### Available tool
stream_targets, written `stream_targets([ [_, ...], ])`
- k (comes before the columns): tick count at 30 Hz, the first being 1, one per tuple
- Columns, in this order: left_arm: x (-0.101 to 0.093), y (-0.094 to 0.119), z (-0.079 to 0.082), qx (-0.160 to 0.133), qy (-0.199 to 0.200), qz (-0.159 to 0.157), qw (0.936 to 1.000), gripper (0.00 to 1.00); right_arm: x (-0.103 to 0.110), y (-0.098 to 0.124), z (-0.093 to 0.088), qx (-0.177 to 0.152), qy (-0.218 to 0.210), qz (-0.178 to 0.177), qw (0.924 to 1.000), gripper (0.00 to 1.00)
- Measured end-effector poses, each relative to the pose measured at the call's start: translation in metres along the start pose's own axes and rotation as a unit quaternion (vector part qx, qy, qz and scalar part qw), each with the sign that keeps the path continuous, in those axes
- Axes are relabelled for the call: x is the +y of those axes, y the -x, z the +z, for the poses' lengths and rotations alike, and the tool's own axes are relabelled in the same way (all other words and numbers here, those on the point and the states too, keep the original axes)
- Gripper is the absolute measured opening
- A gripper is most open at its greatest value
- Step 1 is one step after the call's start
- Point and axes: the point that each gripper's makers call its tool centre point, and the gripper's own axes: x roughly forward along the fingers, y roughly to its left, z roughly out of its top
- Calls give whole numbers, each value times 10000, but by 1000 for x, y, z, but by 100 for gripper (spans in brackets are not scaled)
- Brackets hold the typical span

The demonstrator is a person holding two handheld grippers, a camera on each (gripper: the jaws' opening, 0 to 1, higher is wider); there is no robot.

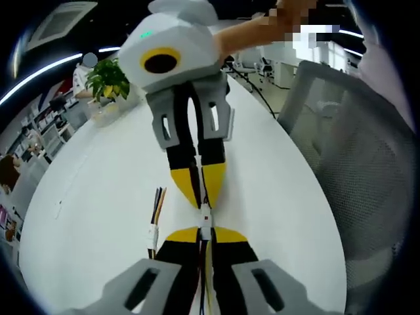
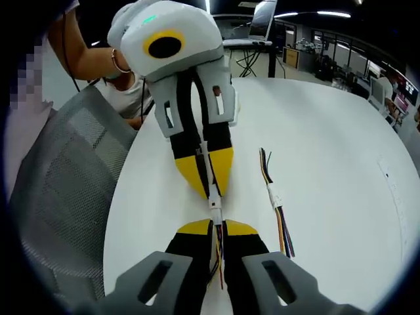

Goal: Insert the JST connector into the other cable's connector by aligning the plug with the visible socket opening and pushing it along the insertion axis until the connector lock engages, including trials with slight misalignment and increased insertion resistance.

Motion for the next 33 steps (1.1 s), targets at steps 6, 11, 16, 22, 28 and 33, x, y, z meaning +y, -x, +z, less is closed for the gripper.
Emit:
stream_targets([
  [6, -1, 0, -1, 14, 55, -20, 10000, 0, 1, -1, -1, 39, -90, 11, 10000, 2],
  [11, 0, 1, 0, -18, 58, -10, 10000, 0, 1, -2, -1, 97, -135, -36, 9999, 2],
  [16, -1, -2, 33, -639, 217, -121, 9976, 0, 6, -4, 11, 75, -93, 19, 9999, 2],
  [22, 5, -2, 23, -315, 25, -64, 9995, 0, 1, -1, 12, 24, -58, -47, 10000, 2],
  [28, 7, 11, 17, -291, 116, 100, 9995, 0, -5, 2, 4, 42, -122, -105, 9999, 2],
  [33, 11, 15, 5, -165, 188, 186, 9995, 3, -3, 2, 7, -7, -117, -103, 9999, 2],
])
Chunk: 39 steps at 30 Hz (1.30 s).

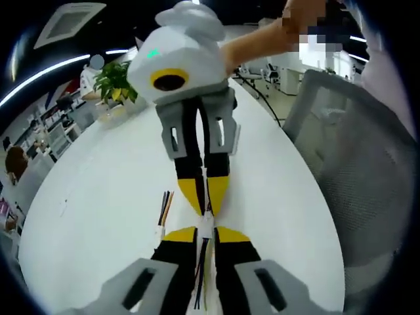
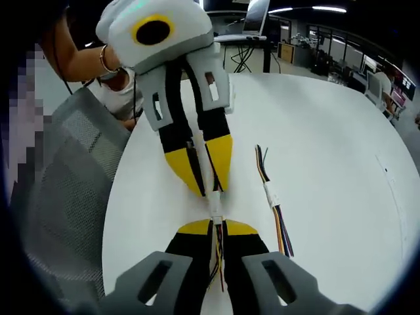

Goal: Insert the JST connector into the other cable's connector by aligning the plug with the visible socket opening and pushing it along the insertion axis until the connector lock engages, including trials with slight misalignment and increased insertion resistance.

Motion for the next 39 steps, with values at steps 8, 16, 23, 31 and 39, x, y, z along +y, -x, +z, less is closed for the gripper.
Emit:
stream_targets([
  [8, -5, -5, -9, 140, -87, -60, 9998, 4, 6, -1, 1, -50, 40, 46, 10000, 2],
  [16, -8, -3, -8, 123, -231, -76, 9996, 0, 10, -1, 4, -94, 183, 56, 9998, 2],
  [23, -6, -2, -7, 81, -234, -68, 9997, 0, 10, -2, 8, -161, 335, 61, 9993, 2],
  [31, -9, -4, -10, 183, -263, -62, 9995, 0, 5, -5, 9, -166, 328, 73, 9993, 2],
  [39, 3, -3, -10, 155, -132, 82, 9998, 0, -8, -6, 13, -271, 303, -76, 9991, 2],
])
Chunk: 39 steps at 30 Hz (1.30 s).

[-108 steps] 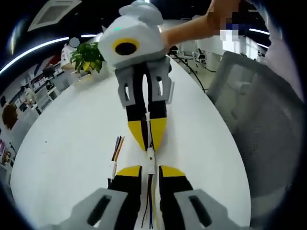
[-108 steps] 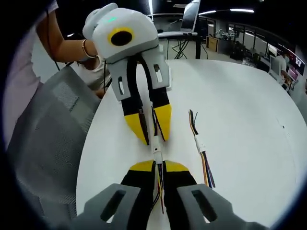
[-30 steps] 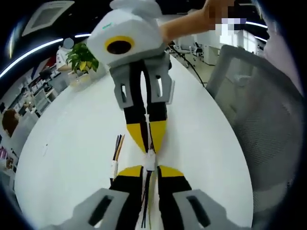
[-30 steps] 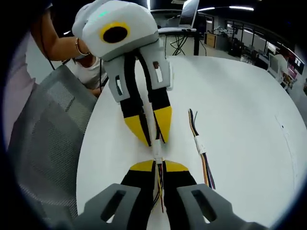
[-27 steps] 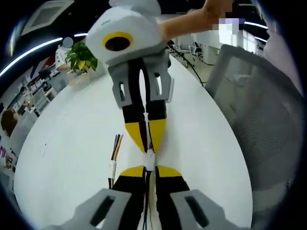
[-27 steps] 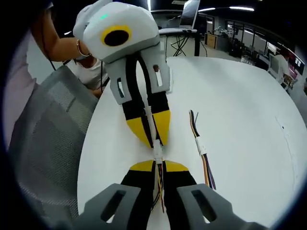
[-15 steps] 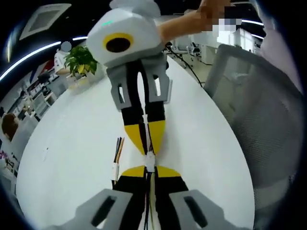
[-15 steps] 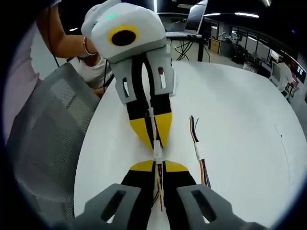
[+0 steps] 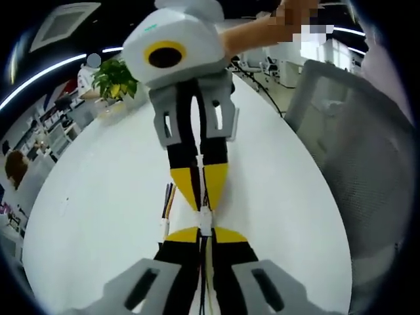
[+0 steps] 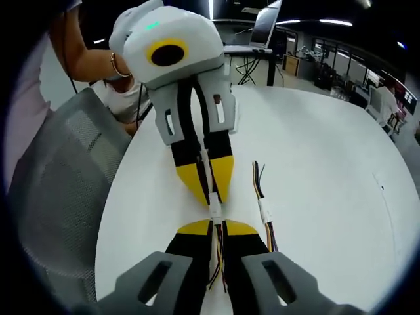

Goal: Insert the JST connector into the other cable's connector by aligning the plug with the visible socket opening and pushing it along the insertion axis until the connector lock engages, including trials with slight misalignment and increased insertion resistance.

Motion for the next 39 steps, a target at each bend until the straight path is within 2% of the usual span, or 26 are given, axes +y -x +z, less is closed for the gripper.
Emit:
stream_targets([
  [7, 11, -2, -9, -58, 276, 120, 9995, 0, -12, -6, 1, -58, -103, -52, 9999, 3],
  [14, 13, -9, -22, 37, 293, 103, 9995, 0, -14, -18, -4, 9, -120, -8, 9999, 3],
  [26, 11, -17, -40, 25, 643, 19, 9979, 0, -13, -27, -9, 59, -202, 94, 9997, 3],
  [39, 7, -17, -33, -100, 793, 33, 9968, 0, -14, -29, -11, 29, -285, 147, 9995, 3],
])
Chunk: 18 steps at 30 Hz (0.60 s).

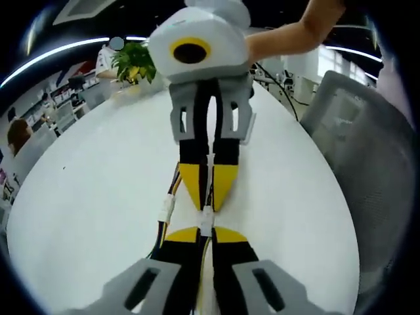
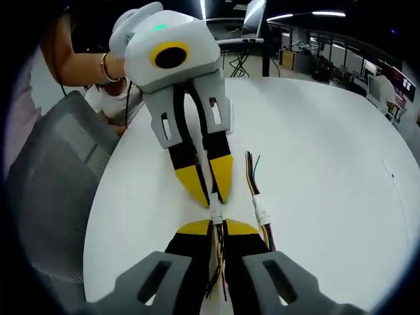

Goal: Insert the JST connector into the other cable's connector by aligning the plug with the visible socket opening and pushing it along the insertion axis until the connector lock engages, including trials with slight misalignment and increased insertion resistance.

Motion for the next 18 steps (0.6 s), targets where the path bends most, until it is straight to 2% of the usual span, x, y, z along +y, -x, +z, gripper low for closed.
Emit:
stream_targets([
  [8, 2, 0, -1, -117, 333, 47, 9994, 0, -1, 0, -4, 48, -78, -8, 10000, 4],
  [10, 1, 0, -1, -134, 362, 67, 9992, 1, -1, 1, -5, -26, -174, 31, 9998, 4],
  [15, 1, 2, -2, -130, 570, 138, 9982, 5, -2, 4, -10, 0, -208, -39, 9998, 5],
  [18, 2, 4, -3, -102, 686, 208, 9974, 10, -2, 8, -11, -60, -309, -61, 9995, 11],
])
